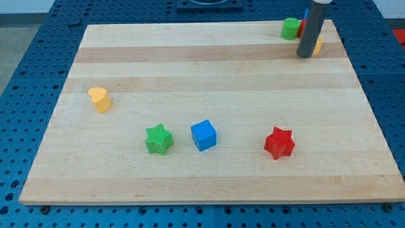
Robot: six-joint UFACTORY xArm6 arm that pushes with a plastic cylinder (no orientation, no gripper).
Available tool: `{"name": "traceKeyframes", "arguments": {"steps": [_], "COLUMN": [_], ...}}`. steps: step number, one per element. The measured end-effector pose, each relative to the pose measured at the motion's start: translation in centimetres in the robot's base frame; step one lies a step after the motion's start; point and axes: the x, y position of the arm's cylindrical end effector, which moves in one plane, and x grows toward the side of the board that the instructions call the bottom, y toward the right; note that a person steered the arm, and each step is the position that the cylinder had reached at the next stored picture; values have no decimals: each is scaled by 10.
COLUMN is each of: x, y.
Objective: Slide the yellow heart towards the center
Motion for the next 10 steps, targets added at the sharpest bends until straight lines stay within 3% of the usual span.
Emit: {"name": "traceKeyframes", "arguments": {"steps": [3, 4, 5, 8, 9, 10], "x": [-18, -4, 17, 147, 171, 166], "y": [24, 5, -79, -341, -416, -450]}}
